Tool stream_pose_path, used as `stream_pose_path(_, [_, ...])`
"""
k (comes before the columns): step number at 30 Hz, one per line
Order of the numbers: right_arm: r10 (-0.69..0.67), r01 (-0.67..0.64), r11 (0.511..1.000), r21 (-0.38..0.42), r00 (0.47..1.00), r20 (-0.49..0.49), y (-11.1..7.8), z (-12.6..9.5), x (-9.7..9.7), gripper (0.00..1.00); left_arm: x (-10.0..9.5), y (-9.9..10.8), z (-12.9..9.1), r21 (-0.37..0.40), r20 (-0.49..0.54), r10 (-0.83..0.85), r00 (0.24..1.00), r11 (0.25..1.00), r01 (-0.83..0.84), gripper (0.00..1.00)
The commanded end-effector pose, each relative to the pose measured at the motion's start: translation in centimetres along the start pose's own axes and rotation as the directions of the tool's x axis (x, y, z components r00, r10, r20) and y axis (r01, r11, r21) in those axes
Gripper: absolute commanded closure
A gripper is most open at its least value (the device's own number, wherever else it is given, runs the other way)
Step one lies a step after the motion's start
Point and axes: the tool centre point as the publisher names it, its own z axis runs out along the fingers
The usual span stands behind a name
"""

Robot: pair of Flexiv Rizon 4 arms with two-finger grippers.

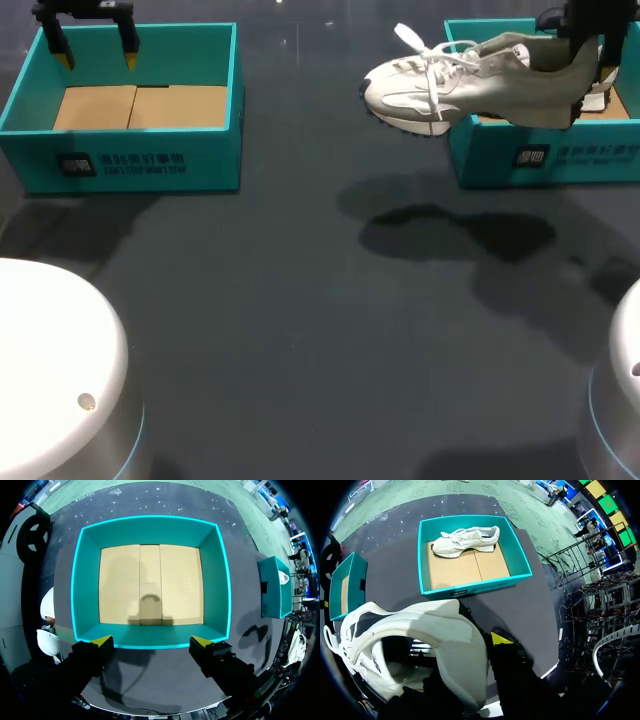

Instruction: Take the shoe out of the shoebox, open the shoe tongue, remove and reinsert the insole, then place the shoe into the shoebox

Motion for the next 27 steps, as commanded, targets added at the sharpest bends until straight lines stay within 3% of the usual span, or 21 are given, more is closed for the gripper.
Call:
stream_pose_path(1, [0.0,0.0,1.0,-0.001,1.0,-0.003,0.0,-0.1,-0.1,1.0,0.0,0.0,0.0,0.0,0.0,0.0,1.0,1.0,0.0,0.0])
stream_pose_path(7, [0.024,-0.024,1.0,-0.01,0.999,0.035,-4.5,-0.4,1.1,1.0,0.0,0.0,0.0,0.0,0.0,0.0,1.0,1.0,0.0,0.0])
stream_pose_path(14, [0.036,-0.033,0.998,-0.046,0.997,0.063,-10.0,0.1,3.9,1.0,0.0,0.0,0.0,0.0,0.0,0.0,1.0,1.0,0.0,0.0])
stream_pose_path(20, [0.02,-0.018,0.999,-0.029,0.997,0.077,-13.8,1.6,6.6,1.0,0.0,0.0,0.0,0.0,0.0,0.0,1.0,1.0,0.0,0.0])
stream_pose_path(24, [-0.014,0.013,1.0,0.024,0.999,0.049,-16.3,2.4,8.1,1.0,0.0,0.0,0.0,0.0,0.0,0.0,1.0,1.0,0.0,0.0])
stream_pose_path(27, [-0.037,0.036,0.998,0.05,0.999,0.019,-16.8,2.8,8.4,1.0,0.0,0.0,0.0,0.0,0.0,0.0,1.0,1.0,0.0,0.0])
